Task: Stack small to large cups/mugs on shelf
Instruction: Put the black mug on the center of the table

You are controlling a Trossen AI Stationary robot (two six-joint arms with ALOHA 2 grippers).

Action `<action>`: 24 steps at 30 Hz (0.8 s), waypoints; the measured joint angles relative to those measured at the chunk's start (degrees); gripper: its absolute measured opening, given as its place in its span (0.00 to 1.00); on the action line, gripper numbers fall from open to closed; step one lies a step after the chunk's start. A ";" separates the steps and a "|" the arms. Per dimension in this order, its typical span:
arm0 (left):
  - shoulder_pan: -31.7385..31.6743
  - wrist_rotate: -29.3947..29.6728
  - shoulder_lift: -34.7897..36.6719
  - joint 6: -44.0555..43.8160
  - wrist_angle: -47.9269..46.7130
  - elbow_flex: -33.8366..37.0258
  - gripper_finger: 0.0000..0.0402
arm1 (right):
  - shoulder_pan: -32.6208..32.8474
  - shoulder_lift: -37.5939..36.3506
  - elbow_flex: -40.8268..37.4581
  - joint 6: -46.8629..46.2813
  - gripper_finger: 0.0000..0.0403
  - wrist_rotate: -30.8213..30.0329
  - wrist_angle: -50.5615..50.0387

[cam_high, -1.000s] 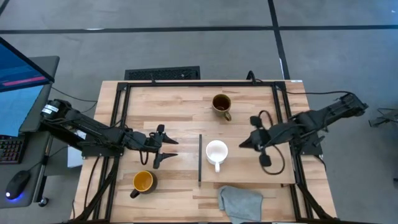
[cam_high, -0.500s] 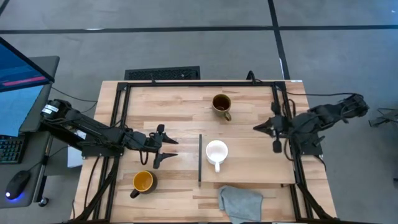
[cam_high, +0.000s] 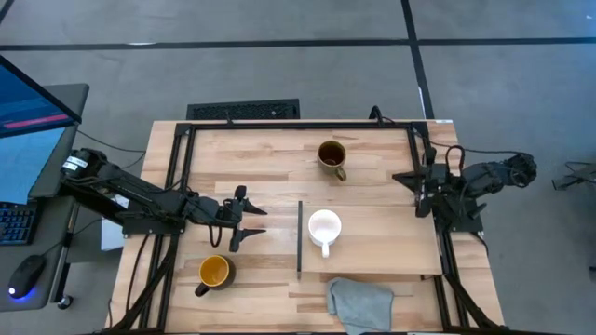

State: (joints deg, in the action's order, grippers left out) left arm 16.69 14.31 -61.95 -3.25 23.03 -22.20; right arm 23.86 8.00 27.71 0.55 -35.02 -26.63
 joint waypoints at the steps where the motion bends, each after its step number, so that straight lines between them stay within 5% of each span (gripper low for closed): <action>1: 0.00 0.01 0.00 0.00 0.00 0.00 0.58 | 0.00 -1.51 -0.96 0.37 0.08 0.02 0.66; 6: 0.00 0.02 0.00 0.02 0.00 0.00 0.58 | 0.00 -7.93 -4.59 0.77 0.08 0.00 1.35; 24: -0.02 1.12 0.01 0.93 1.20 0.00 0.58 | -4.99 -6.62 -14.49 5.44 0.09 -1.14 14.08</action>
State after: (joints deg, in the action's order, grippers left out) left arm 16.67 15.43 -61.94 -2.31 24.22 -22.20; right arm 18.87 1.39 13.22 5.99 -36.16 -12.55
